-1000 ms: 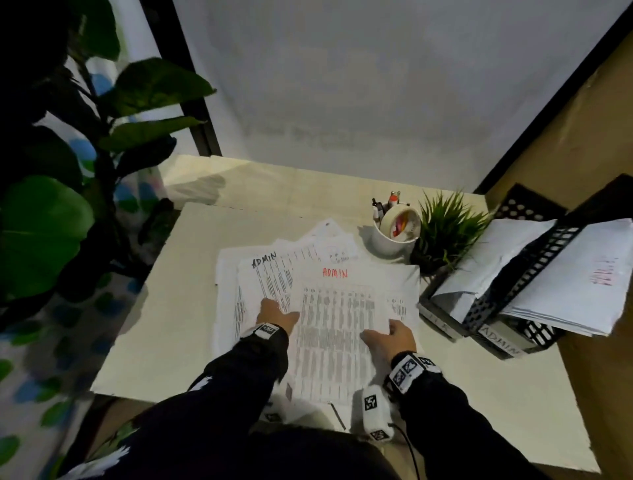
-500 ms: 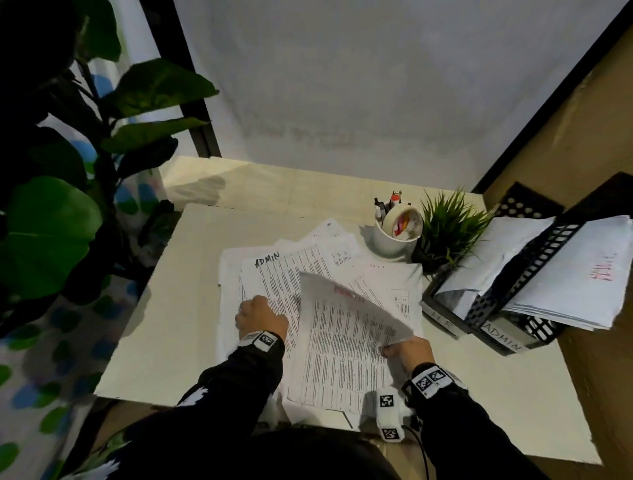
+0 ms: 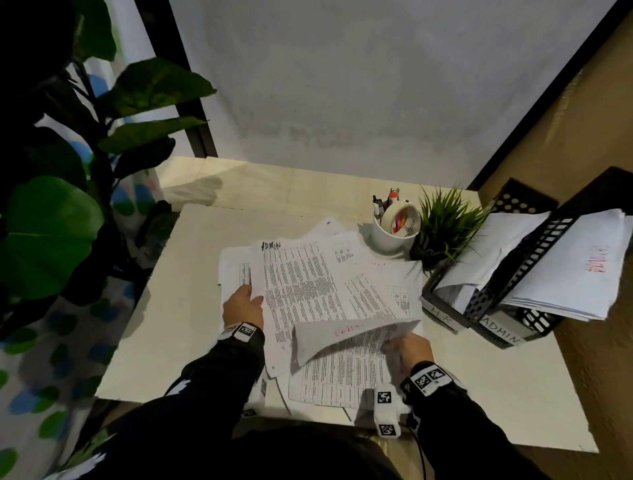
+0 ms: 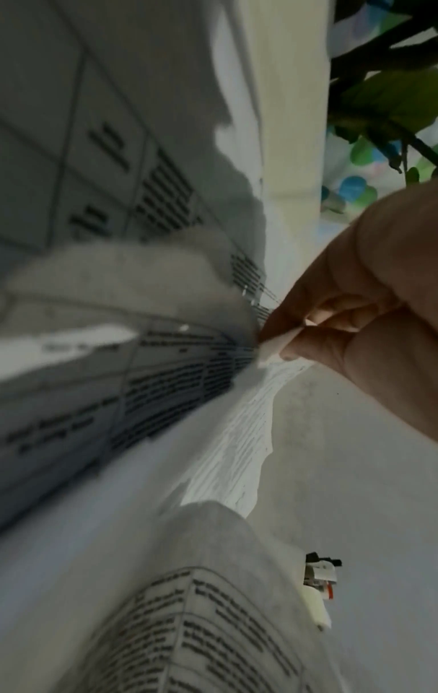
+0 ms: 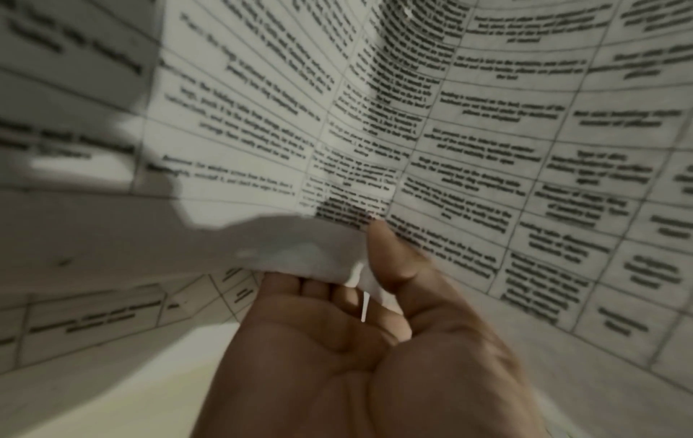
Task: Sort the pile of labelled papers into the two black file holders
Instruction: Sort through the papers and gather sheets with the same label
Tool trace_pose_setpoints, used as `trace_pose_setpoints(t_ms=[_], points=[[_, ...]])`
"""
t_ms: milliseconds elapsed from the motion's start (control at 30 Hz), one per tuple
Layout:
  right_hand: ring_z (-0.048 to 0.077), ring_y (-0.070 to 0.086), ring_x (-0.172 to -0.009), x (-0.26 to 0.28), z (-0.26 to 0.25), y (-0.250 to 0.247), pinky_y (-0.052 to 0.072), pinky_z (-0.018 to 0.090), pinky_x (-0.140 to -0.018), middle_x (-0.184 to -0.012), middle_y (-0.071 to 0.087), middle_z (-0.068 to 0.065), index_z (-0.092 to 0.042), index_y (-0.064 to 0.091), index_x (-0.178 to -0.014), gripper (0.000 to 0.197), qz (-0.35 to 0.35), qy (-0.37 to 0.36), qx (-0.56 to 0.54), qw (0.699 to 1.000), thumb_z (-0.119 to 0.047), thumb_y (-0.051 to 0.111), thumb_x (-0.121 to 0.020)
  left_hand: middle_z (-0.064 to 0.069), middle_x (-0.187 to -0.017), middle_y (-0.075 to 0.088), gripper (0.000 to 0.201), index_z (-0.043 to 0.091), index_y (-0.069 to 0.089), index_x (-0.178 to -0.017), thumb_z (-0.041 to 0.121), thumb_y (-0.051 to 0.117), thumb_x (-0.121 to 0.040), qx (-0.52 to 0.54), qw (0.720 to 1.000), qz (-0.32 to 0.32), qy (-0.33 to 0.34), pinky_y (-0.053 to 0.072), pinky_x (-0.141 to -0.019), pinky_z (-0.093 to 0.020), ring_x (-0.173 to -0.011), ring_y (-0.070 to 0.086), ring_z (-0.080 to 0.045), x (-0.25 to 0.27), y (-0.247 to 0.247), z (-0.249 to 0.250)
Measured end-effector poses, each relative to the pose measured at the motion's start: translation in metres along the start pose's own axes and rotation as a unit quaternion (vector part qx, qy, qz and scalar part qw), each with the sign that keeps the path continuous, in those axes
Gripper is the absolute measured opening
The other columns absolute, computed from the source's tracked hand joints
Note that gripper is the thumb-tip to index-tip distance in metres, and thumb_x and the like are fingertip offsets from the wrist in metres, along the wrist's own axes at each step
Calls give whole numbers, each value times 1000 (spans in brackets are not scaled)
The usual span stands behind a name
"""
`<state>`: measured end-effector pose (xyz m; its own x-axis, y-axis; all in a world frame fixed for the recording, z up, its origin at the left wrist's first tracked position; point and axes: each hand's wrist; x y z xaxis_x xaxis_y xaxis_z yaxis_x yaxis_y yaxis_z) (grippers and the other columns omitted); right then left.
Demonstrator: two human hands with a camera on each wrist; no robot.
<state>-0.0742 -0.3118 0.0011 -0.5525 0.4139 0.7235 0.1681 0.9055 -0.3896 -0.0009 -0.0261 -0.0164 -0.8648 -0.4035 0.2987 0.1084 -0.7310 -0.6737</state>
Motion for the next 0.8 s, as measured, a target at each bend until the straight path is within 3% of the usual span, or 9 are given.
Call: trace_pose_setpoints(t_ms=[67,200,267,367,500,600,667,733,800], points=[[18,52,-82,-3,-1,4,44,27,-72,-90,59,10,-17,57,-62,22,0,-5,-27,1000,-1,66,-73,-25,-101,69,21,-1,67,-102,10,53,-92,-15,1000,8,20,46,-74,-32,-82,61,-35,-2,-5,0],[26,58,-78,-7,-1,15,47,33,-73,-90,65,18,-1,65,-67,16,3,-5,-136,991,14,67,-61,-16,-128,61,30,4,62,-122,8,49,-95,80,995,19,64,44,-96,-28,-115,60,-31,3,-10,6],[30,61,-78,-6,-3,20,50,36,-77,-92,67,21,3,66,-77,21,-5,-13,-172,985,15,66,-60,-6,-127,61,28,4,64,-117,5,47,-96,137,986,4,93,40,-96,-23,-115,57,-21,9,-11,13],[30,61,-74,-3,-10,21,51,33,-72,-89,67,19,3,66,-82,23,-5,-30,-206,978,16,63,-62,-13,-97,65,23,9,60,-86,6,39,-96,163,979,-69,100,39,-70,-25,-89,58,-26,15,-7,21],[15,58,-58,1,-21,9,45,22,-57,-75,64,9,-3,62,-71,13,27,-62,-198,978,8,68,-66,-4,-106,61,36,25,61,-86,3,35,-96,222,951,-206,61,38,-86,-29,-104,54,-21,29,-4,38],[25,61,-86,-9,-17,1,46,31,-82,-72,71,1,-3,64,-75,20,51,-63,-241,967,9,72,-61,-11,-107,63,32,7,65,-100,-6,37,-90,215,928,-300,49,38,-96,-36,-103,55,-24,40,0,47],[29,62,-94,-8,-15,-2,47,35,-90,-89,73,8,2,67,-89,30,54,-56,-246,966,9,72,-60,-19,-92,62,35,4,68,-86,-12,38,-80,230,909,-345,35,41,-87,-37,-90,55,-28,48,3,50],[27,60,-85,-3,-13,-6,51,26,-74,-98,66,12,5,61,-104,39,54,-52,-235,969,13,66,-66,-17,-76,50,33,6,61,-67,-14,35,-74,224,906,-358,21,36,-70,-31,-78,42,-26,55,8,53],[25,55,-74,-1,-10,-11,47,14,-48,-90,60,11,2,59,-101,36,71,-54,-213,973,18,58,-68,-16,-72,46,25,3,54,-67,-8,34,-78,235,909,-343,-28,34,-62,-28,-70,40,-25,58,16,54]])
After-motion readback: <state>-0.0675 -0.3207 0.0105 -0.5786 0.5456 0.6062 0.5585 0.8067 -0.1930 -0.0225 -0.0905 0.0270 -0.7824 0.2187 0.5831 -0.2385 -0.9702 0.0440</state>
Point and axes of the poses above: each hand's wrist, its own x-axis away from the middle knuckle, its own y-axis out of the palm, z = x × y
